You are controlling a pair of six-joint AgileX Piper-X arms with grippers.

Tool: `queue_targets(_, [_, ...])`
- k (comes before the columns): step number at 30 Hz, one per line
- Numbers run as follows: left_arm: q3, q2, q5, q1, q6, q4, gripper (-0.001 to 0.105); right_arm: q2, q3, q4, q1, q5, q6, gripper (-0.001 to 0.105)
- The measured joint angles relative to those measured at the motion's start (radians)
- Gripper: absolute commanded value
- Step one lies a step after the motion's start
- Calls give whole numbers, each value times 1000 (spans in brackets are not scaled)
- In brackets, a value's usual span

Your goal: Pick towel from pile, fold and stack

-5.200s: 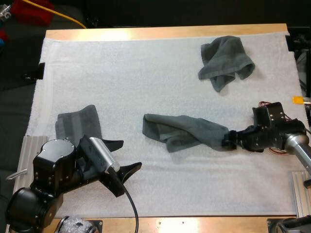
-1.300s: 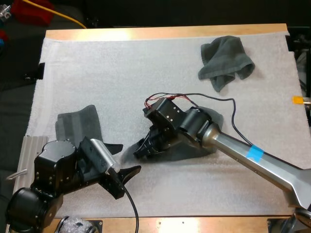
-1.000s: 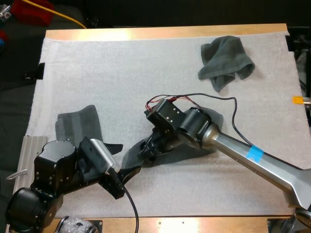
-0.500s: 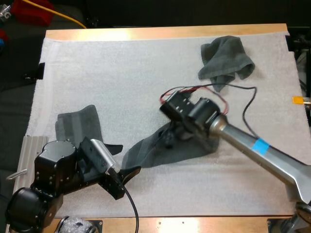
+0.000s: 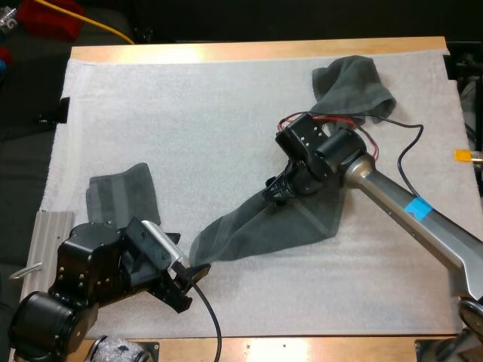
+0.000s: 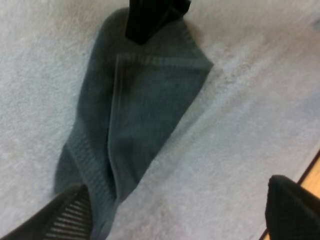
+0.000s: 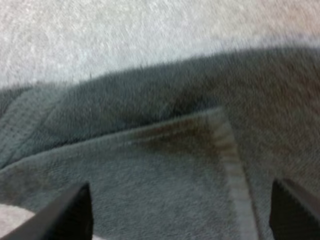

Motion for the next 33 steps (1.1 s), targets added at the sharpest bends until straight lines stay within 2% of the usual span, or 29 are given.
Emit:
queue_targets(4, [0, 0, -66, 0, 0, 16, 70, 16, 6, -2, -39, -45, -33, 70])
queue_targets(12, [44, 0, -76, 0, 0, 36, 70, 73, 11, -2, -100, -180, -92, 70])
queue_targets(17, [83, 0, -82, 0, 0, 44, 70, 126, 11, -2, -106, -198, -114, 70])
queue_targets(24, [84, 0, -83, 0, 0, 46, 70, 193, 11, -3, -106, -217, -138, 70])
queue_targets(33, [84, 0, -83, 0, 0, 46, 70, 235, 15, -106, -109, -220, -143, 70])
